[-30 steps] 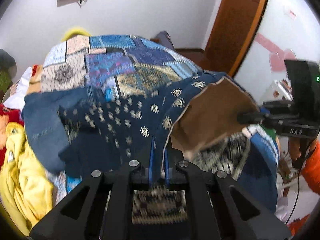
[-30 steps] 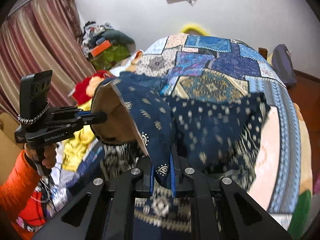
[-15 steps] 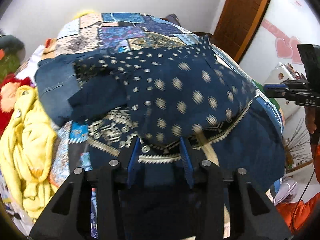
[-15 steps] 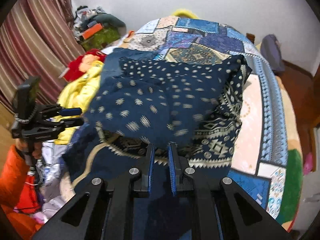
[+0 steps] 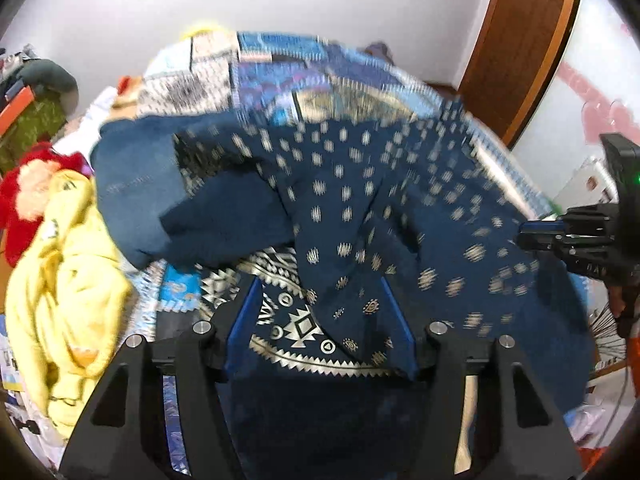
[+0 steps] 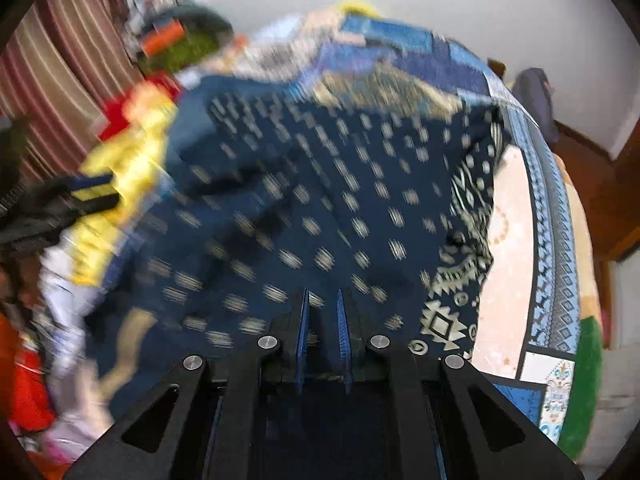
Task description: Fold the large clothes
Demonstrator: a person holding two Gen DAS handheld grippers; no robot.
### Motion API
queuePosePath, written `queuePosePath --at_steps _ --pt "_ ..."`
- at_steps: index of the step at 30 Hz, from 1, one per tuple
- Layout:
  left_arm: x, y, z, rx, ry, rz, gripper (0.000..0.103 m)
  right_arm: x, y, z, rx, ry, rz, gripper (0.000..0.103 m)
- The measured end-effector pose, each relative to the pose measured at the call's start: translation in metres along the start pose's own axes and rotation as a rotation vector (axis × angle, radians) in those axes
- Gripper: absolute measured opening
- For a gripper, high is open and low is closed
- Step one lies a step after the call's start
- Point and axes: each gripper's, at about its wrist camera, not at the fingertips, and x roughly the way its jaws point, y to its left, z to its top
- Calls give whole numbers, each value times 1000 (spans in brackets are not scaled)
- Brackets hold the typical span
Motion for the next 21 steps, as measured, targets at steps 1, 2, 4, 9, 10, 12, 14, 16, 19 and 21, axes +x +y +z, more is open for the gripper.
queuePosePath --at_steps 1,2,4,9,10,12,14,16,19,21 --pt "10 -2 -3 2 20 6 59 14 2 -4 -30 31 -62 10" --pt "27 -4 -7 7 55 22 59 21 2 -8 -50 42 -97 10" --pt "45 -6 -15 14 89 41 59 24 0 -15 -84 17 -158 10" --pt "59 2 -27 -10 91 58 68 21 -14 -25 -106 -12 -238 10" --pt "59 3 -28 -15 89 55 68 21 -17 -26 -104 -14 -242 10" --pt "58 9 -30 -31 88 43 71 21 -22 -27 -94 -15 -238 10" --pt "59 13 -32 -48 86 31 73 21 -30 -27 -65 -9 -216 10" --pt "61 14 -34 -57 83 27 78 21 -37 -27 -43 -9 -272 27" --pt "61 15 -34 -63 76 39 83 13 -47 -35 -48 -76 -487 103" --pt "60 17 -31 -67 81 29 83 5 -66 -42 -12 -72 -465 103"
